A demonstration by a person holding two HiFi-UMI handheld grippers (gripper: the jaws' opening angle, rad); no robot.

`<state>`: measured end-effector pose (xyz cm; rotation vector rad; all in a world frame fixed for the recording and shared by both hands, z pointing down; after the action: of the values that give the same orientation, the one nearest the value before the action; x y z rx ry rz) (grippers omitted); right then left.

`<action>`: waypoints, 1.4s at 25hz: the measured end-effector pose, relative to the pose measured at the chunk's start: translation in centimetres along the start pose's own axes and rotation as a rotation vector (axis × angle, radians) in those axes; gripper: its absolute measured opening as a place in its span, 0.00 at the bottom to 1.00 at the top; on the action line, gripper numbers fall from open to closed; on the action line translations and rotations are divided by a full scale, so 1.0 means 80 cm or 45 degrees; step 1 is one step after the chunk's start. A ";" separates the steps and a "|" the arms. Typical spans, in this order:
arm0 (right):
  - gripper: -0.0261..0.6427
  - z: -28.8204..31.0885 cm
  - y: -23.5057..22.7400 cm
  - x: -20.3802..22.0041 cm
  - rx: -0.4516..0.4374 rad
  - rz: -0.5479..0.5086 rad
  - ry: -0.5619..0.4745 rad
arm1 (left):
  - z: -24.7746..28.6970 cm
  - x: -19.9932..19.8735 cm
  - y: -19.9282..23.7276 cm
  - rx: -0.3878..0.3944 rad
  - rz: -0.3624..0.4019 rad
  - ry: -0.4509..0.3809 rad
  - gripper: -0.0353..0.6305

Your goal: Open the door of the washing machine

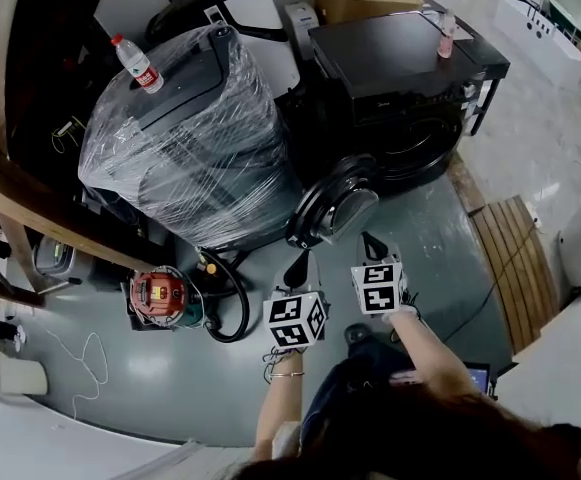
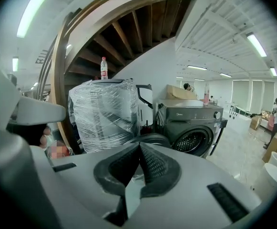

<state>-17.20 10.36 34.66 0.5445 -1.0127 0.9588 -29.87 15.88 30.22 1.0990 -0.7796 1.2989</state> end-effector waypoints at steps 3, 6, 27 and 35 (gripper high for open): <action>0.04 -0.027 0.006 -0.007 0.014 0.003 -0.027 | -0.019 -0.013 -0.007 0.026 0.030 -0.021 0.07; 0.04 -0.051 0.011 -0.019 0.021 -0.025 -0.072 | -0.038 -0.027 -0.016 0.052 0.062 -0.050 0.07; 0.04 -0.182 0.046 -0.094 0.039 -0.118 -0.326 | -0.130 -0.073 -0.068 0.148 0.163 -0.160 0.07; 0.04 -0.197 0.031 -0.111 0.006 -0.175 -0.376 | -0.130 -0.089 -0.094 0.119 0.199 -0.209 0.07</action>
<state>-13.88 20.00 19.46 0.7656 -1.2189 0.7725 -24.97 23.71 18.81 1.2509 -0.9504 1.3998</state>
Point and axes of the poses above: the fingertips, and each gripper's own axes: z forward along the fingers, y to its left, x out of its underside, the point moved 2 cm from there along -z, backward along the fingers, and after that the axes turned 6 degrees about -x, right-handed, at the moved point
